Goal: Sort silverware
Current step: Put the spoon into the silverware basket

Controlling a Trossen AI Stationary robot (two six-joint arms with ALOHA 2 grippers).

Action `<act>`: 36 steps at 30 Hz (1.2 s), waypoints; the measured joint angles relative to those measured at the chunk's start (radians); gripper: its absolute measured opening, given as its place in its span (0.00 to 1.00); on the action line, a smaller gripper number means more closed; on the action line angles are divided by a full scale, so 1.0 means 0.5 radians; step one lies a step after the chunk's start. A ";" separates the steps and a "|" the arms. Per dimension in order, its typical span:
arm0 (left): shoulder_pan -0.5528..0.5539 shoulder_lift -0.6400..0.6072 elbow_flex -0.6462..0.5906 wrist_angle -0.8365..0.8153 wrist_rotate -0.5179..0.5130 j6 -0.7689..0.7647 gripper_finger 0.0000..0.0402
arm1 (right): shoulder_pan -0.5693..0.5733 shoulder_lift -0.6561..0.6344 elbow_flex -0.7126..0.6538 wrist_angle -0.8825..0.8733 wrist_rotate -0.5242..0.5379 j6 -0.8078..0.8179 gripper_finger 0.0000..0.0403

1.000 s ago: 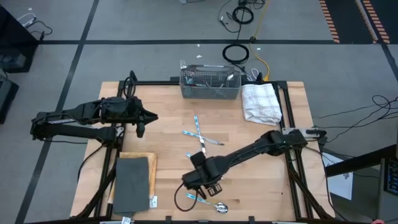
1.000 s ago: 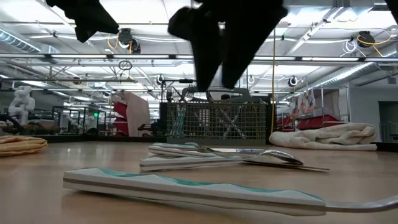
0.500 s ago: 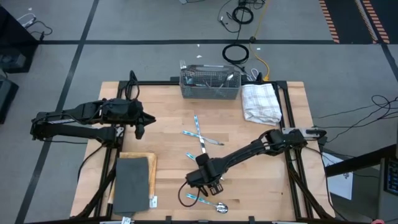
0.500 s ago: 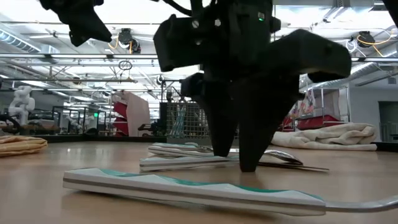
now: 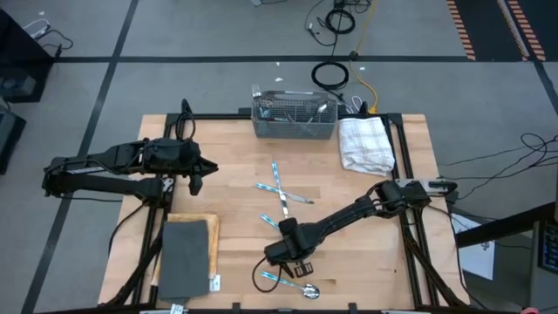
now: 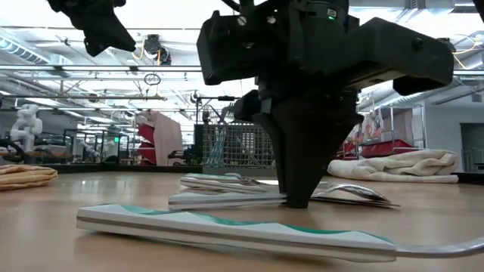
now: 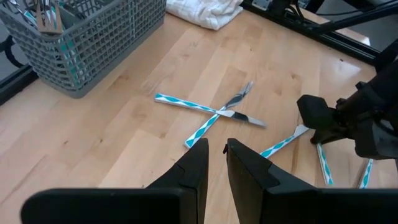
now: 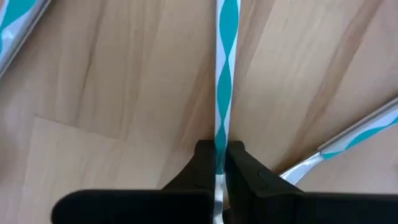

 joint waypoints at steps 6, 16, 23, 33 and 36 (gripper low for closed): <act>0.000 0.000 0.000 0.000 -0.001 0.001 0.16 | 0.018 0.043 0.321 -0.296 0.126 -0.048 0.00; 0.000 0.000 0.000 0.002 -0.001 -0.002 0.16 | -0.100 0.001 0.950 -1.128 0.592 -0.248 0.00; 0.000 0.000 0.000 0.001 -0.002 -0.004 0.16 | -0.386 -0.445 0.911 -1.278 0.812 -0.378 0.00; 0.000 0.000 0.000 -0.002 -0.058 -0.009 0.16 | -1.012 -0.968 0.864 -1.275 1.361 -0.672 0.00; 0.000 0.000 0.000 -0.002 -0.095 -0.011 0.16 | -1.208 -0.993 0.864 -1.275 1.659 -0.920 0.00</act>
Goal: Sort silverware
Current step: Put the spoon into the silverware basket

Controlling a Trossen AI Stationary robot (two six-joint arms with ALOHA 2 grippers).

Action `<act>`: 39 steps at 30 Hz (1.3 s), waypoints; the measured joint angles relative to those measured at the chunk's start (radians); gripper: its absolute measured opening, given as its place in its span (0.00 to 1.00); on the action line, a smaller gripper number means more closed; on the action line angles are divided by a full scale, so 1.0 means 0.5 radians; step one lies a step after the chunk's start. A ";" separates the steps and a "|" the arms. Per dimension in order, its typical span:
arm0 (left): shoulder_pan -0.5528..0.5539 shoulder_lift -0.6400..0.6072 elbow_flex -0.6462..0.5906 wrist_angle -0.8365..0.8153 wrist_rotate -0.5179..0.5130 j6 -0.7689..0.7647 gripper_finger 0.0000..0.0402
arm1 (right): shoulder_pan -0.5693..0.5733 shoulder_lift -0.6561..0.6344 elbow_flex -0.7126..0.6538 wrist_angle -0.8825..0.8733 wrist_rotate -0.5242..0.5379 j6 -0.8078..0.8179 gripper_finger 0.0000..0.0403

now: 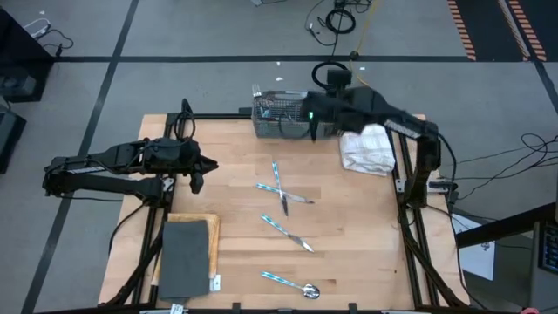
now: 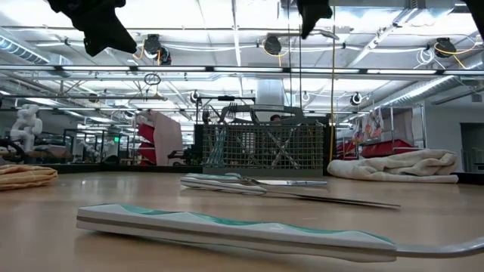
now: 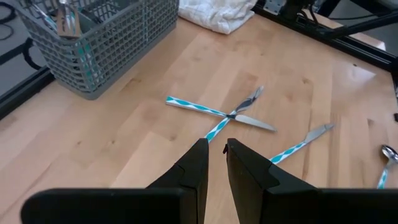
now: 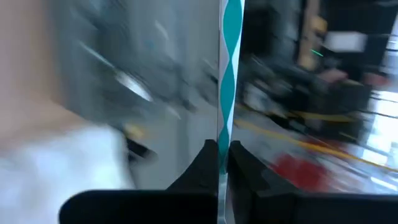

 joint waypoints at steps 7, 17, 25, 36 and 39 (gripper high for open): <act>0.000 0.000 0.000 0.001 -0.094 -0.002 0.16 | -0.223 0.131 0.000 0.091 0.608 -0.606 0.00; 0.000 0.000 0.000 0.001 -0.159 -0.002 0.16 | -0.275 0.401 -0.082 0.068 0.885 -0.587 0.00; 0.000 0.000 0.000 -0.029 -0.159 -0.003 0.16 | -0.242 0.434 -0.564 -0.001 0.938 -0.480 0.00; 0.000 0.000 0.000 -0.143 -0.185 0.011 0.16 | -0.221 0.434 -1.087 0.246 0.980 -0.518 0.00; 0.000 0.000 0.000 -0.143 -0.212 0.011 0.16 | -0.244 0.435 -1.147 0.440 0.979 -0.666 0.00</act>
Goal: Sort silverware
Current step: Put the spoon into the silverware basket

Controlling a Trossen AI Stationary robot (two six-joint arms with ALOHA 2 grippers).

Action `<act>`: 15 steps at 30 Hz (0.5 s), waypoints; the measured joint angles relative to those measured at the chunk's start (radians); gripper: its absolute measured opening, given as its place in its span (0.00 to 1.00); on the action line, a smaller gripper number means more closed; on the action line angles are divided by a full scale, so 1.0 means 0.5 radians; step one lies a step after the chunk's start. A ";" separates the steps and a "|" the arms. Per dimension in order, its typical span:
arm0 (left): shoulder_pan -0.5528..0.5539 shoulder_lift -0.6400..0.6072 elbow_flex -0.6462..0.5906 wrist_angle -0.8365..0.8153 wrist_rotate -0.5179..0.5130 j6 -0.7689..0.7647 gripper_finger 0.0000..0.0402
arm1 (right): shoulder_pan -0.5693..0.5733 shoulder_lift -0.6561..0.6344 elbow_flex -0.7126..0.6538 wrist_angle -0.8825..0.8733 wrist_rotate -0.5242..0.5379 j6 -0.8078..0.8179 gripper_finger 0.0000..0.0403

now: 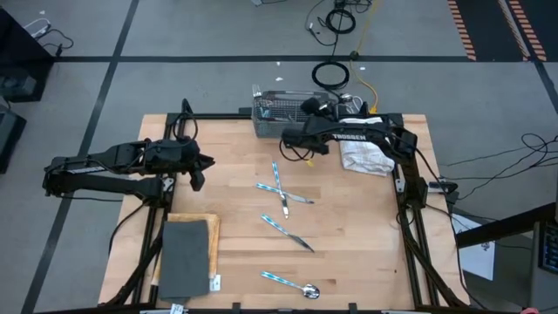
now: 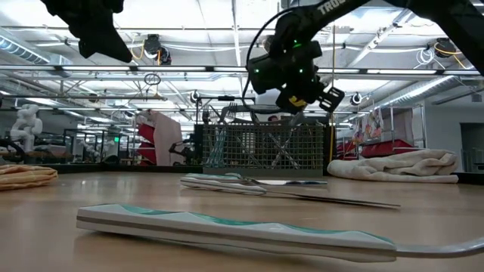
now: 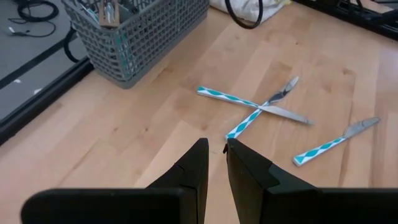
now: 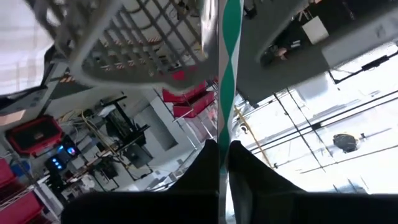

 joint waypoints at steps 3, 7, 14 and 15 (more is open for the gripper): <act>0.000 0.000 0.000 -0.001 -0.021 0.002 0.16 | -0.013 0.001 -0.044 0.216 -0.004 -0.227 0.00; 0.000 0.000 0.000 -0.001 -0.025 0.037 0.16 | -0.011 0.002 -0.049 0.472 -0.005 -0.503 0.00; 0.000 0.000 0.000 -0.001 -0.042 0.040 0.16 | -0.011 0.002 -0.050 0.567 -0.165 -0.691 0.06; 0.001 0.000 0.000 -0.001 -0.042 0.040 0.16 | -0.011 0.002 -0.050 0.552 -0.201 -0.680 0.08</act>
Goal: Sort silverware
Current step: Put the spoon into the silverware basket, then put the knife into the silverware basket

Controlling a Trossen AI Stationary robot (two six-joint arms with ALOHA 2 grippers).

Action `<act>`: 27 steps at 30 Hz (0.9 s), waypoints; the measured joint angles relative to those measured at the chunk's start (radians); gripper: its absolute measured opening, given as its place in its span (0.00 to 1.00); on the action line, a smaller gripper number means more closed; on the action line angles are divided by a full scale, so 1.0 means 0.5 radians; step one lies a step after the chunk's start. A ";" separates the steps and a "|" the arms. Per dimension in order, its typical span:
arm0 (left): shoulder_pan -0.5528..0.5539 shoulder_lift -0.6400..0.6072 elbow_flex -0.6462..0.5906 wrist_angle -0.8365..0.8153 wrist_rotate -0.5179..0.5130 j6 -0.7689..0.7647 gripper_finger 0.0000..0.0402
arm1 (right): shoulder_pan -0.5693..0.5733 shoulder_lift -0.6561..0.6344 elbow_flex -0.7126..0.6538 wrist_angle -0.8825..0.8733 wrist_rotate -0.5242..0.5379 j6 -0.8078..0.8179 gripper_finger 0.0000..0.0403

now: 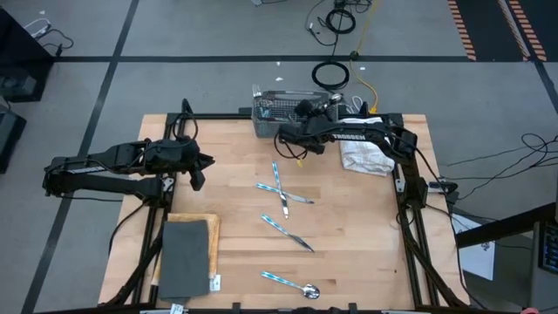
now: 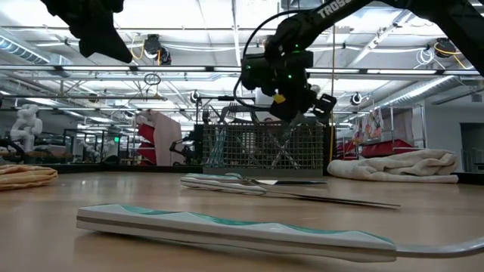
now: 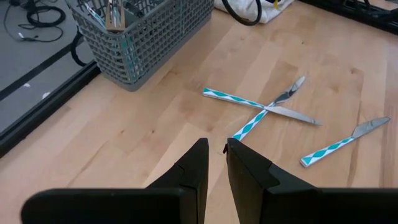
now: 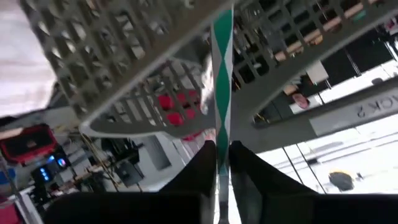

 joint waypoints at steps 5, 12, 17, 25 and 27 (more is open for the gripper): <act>-0.001 0.000 0.000 0.000 0.000 0.000 0.16 | 0.029 0.000 0.000 -0.010 -0.087 0.021 0.19; -0.001 0.000 0.000 0.000 0.000 -0.001 0.16 | 0.079 0.000 0.001 -0.008 -0.019 0.224 0.40; -0.001 0.000 0.000 0.000 0.000 -0.001 0.16 | 0.105 -0.031 0.103 -0.050 0.154 0.366 0.47; 0.000 0.000 0.000 0.005 0.020 -0.056 0.16 | 0.234 -0.226 0.540 -0.303 0.002 1.103 0.49; -0.001 0.000 0.000 0.009 0.080 -0.058 0.16 | 0.308 -0.274 0.704 -0.486 -0.392 1.532 0.49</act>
